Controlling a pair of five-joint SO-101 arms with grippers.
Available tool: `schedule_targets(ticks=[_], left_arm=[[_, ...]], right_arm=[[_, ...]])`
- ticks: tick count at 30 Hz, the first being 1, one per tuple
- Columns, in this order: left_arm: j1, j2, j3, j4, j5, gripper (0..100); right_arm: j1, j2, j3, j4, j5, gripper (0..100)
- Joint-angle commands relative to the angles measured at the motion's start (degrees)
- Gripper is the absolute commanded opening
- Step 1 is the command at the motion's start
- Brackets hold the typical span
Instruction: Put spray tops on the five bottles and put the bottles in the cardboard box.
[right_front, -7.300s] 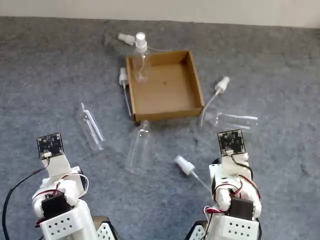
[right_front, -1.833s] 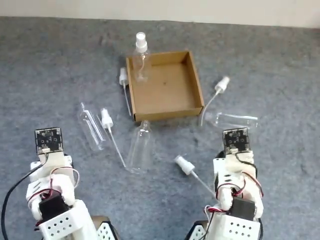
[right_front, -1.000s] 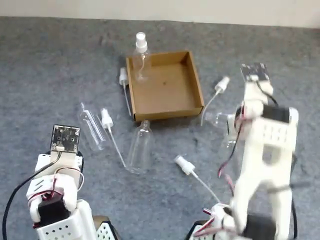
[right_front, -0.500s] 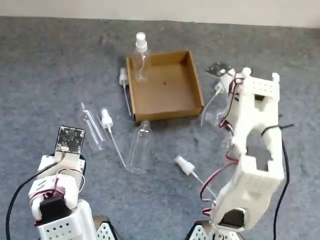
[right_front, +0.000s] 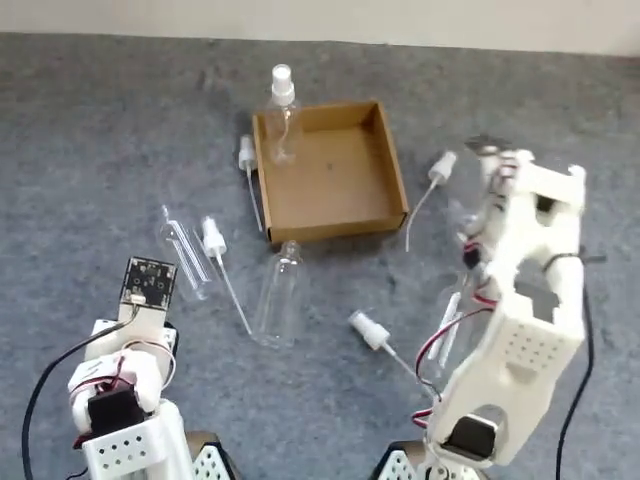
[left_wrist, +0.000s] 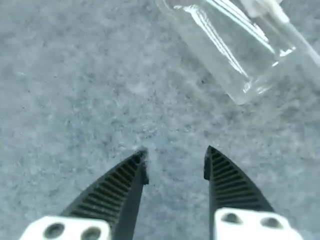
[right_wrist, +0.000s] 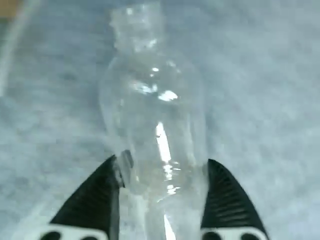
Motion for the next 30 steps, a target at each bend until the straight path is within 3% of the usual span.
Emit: schedule_targets(ticks=[1, 6, 12, 20, 25, 30], left_arm=[[0.66, -0.31, 0.84, -1.58, -0.44, 16], [0.75, -0.31, 0.84, -1.58, -0.44, 16], [0.66, -0.31, 0.92, -1.58, -0.44, 16], [0.57, -0.31, 0.92, -1.58, -0.44, 16], [0.57, -0.31, 0.92, -1.58, -0.44, 16], [0.57, -0.31, 0.92, -1.58, -0.44, 16]], right_arm=[[6.64, -1.19, -3.21, 3.21, -3.6, 3.7], [10.77, -1.19, -3.21, 5.67, -6.24, 3.5], [8.48, -1.19, -2.95, 4.88, -11.6, 4.8], [0.22, -1.1, -6.29, 12.62, -17.23, 32.6], [-3.82, -1.19, -12.7, 17.45, -18.11, 35.0], [-7.43, -0.92, -29.32, 17.89, -25.41, 35.0]])
